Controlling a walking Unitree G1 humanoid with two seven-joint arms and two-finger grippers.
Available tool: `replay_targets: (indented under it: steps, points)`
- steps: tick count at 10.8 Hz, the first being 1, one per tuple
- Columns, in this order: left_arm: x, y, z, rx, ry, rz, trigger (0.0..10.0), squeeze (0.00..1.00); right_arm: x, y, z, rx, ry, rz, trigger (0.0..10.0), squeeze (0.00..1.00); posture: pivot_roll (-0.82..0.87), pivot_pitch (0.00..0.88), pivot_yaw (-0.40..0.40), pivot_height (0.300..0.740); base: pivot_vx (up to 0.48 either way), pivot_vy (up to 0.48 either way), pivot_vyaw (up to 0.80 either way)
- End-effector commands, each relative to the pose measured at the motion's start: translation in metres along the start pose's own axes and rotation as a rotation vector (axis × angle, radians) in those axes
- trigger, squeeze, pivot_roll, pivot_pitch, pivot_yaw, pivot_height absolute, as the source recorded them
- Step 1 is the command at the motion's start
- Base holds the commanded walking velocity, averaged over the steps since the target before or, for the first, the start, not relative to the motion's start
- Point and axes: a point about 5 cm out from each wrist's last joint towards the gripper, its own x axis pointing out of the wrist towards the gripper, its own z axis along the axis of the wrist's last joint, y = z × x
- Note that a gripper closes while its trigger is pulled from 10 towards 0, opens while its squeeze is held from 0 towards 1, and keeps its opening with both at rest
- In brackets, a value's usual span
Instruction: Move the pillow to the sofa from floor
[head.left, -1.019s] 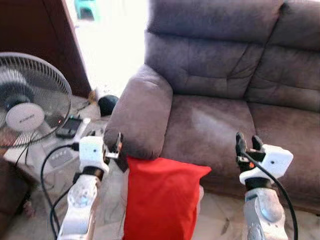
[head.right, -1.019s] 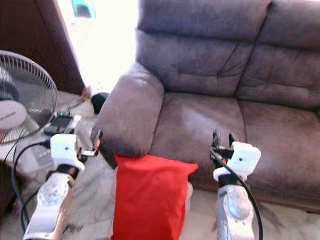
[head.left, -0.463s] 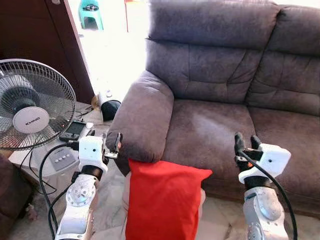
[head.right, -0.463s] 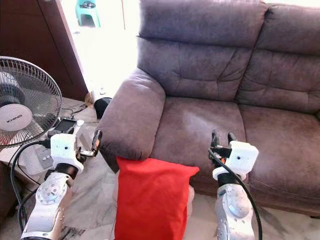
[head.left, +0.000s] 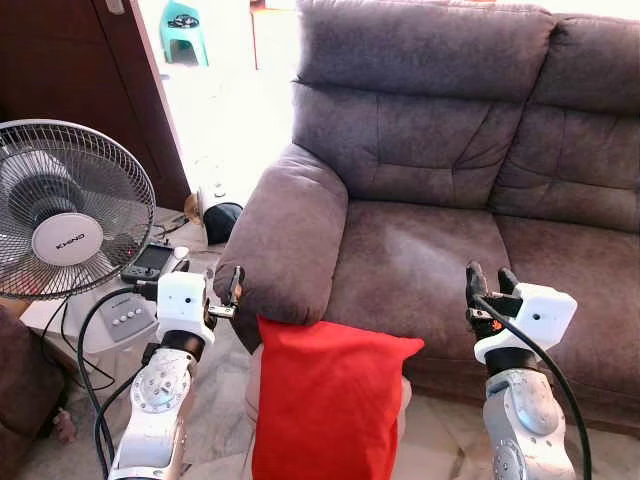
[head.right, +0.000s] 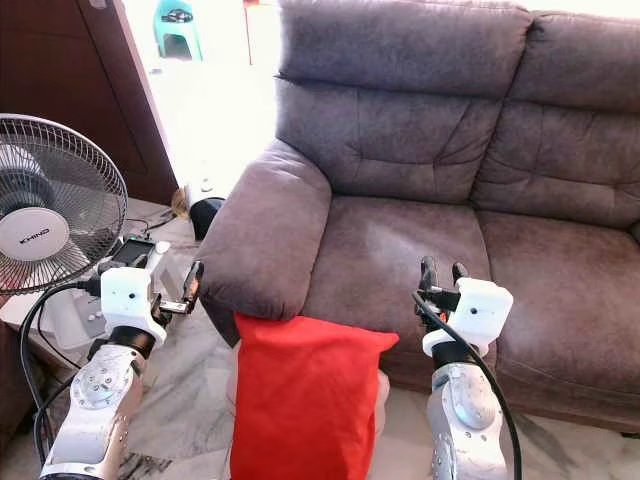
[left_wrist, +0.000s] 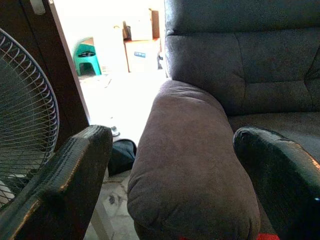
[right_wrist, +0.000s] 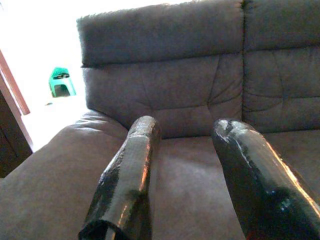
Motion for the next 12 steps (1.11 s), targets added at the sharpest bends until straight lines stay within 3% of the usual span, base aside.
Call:
replay_targets:
  steps: [1,10,12]
  points:
    - [0.0034,-0.0005,0.0012,-0.005,0.005,-0.004,10.0,0.0,0.002,0.0013,0.0046,0.007,-0.011,0.003,10.0,0.0,-0.01,0.038,-0.02,0.719,0.0,0.0,0.0]
    - [0.006,0.0023,0.0035,-0.006,0.003,0.016,10.0,0.0,0.0067,0.0092,0.007,0.022,-0.021,0.037,10.0,0.0,-0.01,0.076,-0.025,0.714,0.0,0.0,0.0]
    - [0.0056,0.0026,0.0038,-0.003,0.003,0.016,10.0,0.0,0.0077,0.0102,0.0071,0.027,-0.022,0.039,10.0,0.0,-0.01,0.081,-0.024,0.664,0.0,0.0,0.0]
